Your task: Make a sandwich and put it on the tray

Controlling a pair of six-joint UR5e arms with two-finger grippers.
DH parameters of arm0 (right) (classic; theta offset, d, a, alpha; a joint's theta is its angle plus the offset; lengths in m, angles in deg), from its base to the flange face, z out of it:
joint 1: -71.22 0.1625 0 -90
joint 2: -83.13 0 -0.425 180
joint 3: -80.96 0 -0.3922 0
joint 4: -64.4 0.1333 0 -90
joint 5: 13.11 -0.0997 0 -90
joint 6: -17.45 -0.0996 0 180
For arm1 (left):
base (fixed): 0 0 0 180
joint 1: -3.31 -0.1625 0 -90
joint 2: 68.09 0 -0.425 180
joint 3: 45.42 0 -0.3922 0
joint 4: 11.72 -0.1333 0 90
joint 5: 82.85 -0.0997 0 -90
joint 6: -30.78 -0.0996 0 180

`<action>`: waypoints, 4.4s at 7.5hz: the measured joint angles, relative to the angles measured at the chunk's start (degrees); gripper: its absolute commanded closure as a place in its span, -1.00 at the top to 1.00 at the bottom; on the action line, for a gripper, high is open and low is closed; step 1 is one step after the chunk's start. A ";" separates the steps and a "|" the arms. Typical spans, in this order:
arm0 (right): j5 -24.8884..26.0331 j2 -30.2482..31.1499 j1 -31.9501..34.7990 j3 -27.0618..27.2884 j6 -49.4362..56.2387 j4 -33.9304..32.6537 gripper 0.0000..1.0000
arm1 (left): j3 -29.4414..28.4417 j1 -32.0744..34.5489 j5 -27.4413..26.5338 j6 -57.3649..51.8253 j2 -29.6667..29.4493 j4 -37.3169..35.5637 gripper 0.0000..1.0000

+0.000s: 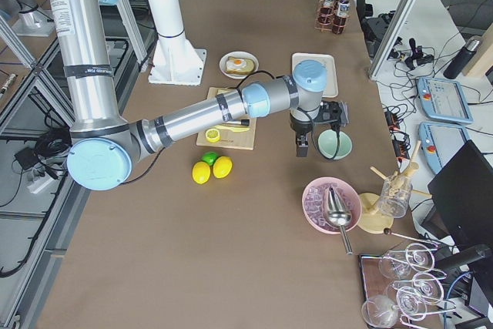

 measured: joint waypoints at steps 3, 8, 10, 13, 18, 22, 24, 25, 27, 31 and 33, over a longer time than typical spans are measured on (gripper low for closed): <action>-0.59 -1.62 -5.33 3.28 -4.08 2.64 0.99 | 0.15 -6.16 0.05 15.01 0.39 8.66 0.96; -4.70 -2.54 -11.57 6.91 -12.31 7.81 0.98 | 3.44 -20.55 -4.13 47.75 -0.02 24.79 0.96; 0.22 -3.21 -17.08 9.12 -24.97 13.08 0.99 | 4.33 -28.38 -11.13 59.93 -3.38 24.95 0.96; 8.59 -1.74 -27.88 10.58 -41.39 22.71 0.99 | 4.67 -36.85 -19.35 68.71 -7.66 24.74 0.96; 17.87 6.91 -42.82 14.44 -52.63 33.58 0.99 | 4.63 -42.73 -27.54 70.39 -8.55 24.70 0.96; 29.64 11.00 -53.69 11.82 -57.04 39.78 0.98 | 4.54 -42.90 -27.74 70.49 -8.51 24.63 0.96; 31.35 10.11 -55.33 8.03 -57.31 43.55 0.96 | 4.50 -42.91 -27.90 70.50 -8.50 24.68 0.96; 31.62 9.81 -55.68 7.15 -57.52 44.64 0.72 | 4.46 -42.91 -27.96 70.50 -8.49 24.69 0.96; 31.85 9.75 -56.28 6.71 -58.49 45.16 -0.10 | 4.49 -42.91 -28.00 70.50 -8.49 24.63 0.96; 31.85 10.15 -56.96 6.64 -58.68 45.25 -1.00 | 4.66 -42.91 -28.01 70.50 -8.62 24.60 0.95; 31.77 10.27 -56.91 7.24 -58.70 45.30 -1.00 | 4.66 -42.91 -27.96 70.46 -8.88 24.49 0.94</action>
